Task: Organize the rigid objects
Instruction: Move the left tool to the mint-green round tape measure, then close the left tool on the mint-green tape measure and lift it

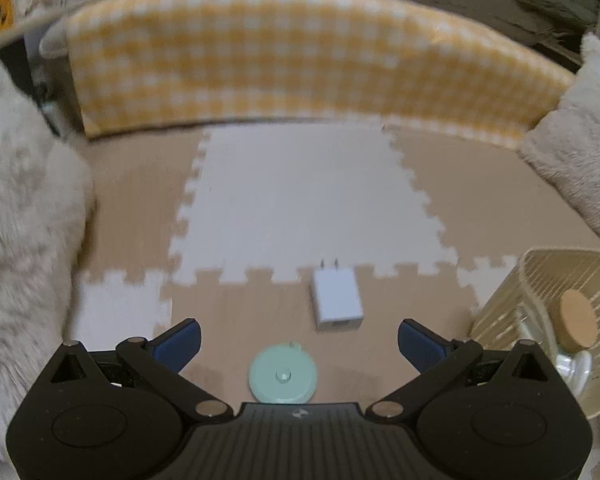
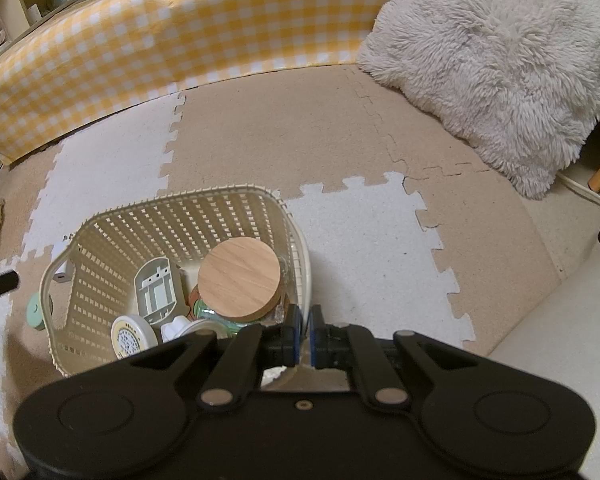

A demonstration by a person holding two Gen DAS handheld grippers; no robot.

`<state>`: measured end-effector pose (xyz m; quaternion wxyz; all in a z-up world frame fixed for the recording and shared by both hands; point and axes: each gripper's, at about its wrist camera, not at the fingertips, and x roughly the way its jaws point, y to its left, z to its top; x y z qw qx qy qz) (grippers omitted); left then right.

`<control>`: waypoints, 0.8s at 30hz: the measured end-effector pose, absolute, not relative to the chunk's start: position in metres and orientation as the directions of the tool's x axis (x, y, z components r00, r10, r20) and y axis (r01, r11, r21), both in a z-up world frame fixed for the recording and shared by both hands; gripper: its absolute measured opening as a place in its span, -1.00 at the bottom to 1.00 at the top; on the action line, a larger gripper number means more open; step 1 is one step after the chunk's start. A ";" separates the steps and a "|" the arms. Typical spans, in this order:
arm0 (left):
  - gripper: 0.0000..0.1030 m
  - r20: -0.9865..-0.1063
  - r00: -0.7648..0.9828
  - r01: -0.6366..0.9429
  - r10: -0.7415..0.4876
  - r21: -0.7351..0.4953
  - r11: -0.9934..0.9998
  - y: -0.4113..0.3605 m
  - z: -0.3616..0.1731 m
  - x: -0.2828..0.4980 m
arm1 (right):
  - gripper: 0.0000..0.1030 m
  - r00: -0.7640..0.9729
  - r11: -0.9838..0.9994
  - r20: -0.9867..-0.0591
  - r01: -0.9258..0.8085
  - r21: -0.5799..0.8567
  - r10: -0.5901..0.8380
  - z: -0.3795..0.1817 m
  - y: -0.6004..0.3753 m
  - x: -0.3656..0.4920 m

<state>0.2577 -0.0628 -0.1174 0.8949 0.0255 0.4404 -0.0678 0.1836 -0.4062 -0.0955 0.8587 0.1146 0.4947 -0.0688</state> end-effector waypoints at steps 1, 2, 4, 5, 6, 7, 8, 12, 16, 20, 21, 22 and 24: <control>1.00 -0.798 0.595 0.139 -0.094 -0.013 0.990 -0.062 -0.123 0.258 | -0.91 0.501 0.964 -0.865 0.232 0.129 -0.005 -0.095 -0.406 0.184; 1.00 -0.804 0.588 0.136 -0.085 -0.006 0.991 -0.061 -0.128 0.258 | -0.91 0.501 0.964 -0.865 0.232 0.129 -0.005 -0.095 -0.406 0.184; 1.00 -0.813 0.579 0.140 -0.070 0.014 0.990 -0.060 -0.136 0.259 | -0.91 0.501 0.964 -0.865 0.232 0.129 -0.005 -0.095 -0.406 0.183; 1.00 -0.815 0.576 0.141 -0.065 0.021 0.990 -0.059 -0.139 0.258 | -0.91 0.501 0.964 -0.865 0.232 0.129 -0.005 -0.095 -0.406 0.183; 1.00 -0.820 0.569 0.143 -0.063 0.023 0.989 -0.058 -0.143 0.259 | -0.91 0.501 0.964 -0.865 0.232 0.129 -0.005 -0.095 -0.406 0.183; 1.00 -0.827 0.559 0.144 -0.063 0.022 0.989 -0.057 -0.146 0.259 | -0.91 0.501 0.964 -0.865 0.232 0.130 -0.004 -0.095 -0.406 0.183; 1.00 -0.835 0.547 0.145 -0.065 0.018 0.989 -0.055 -0.150 0.259 | -0.90 0.501 0.964 -0.865 0.232 0.129 -0.005 -0.095 -0.406 0.183; 0.90 -0.849 0.526 0.138 -0.051 0.026 0.990 -0.050 -0.160 0.258 | -0.91 0.501 0.964 -0.866 0.232 0.129 -0.005 -0.095 -0.406 0.183; 0.53 -0.861 0.507 0.158 -0.045 0.041 0.987 -0.052 -0.166 0.260 | -0.90 0.501 0.964 -0.865 0.232 0.129 -0.005 -0.095 -0.406 0.183; 0.37 -0.859 0.510 0.185 -0.048 0.055 0.981 -0.055 -0.171 0.259 | -0.90 0.501 0.964 -0.865 0.232 0.129 -0.005 -0.095 -0.406 0.183; 0.25 -0.855 0.516 0.185 -0.053 0.051 0.981 -0.056 -0.170 0.259 | -0.90 0.501 0.964 -0.865 0.232 0.129 -0.005 -0.095 -0.406 0.183; 0.14 -0.853 0.518 0.184 -0.057 0.046 0.982 -0.056 -0.170 0.259 | -0.90 0.501 0.964 -0.865 0.232 0.129 -0.005 -0.095 -0.406 0.183; 0.06 -0.851 0.521 0.189 -0.066 0.039 0.981 -0.057 -0.170 0.260 | -0.91 0.501 0.964 -0.865 0.231 0.129 -0.004 -0.095 -0.406 0.183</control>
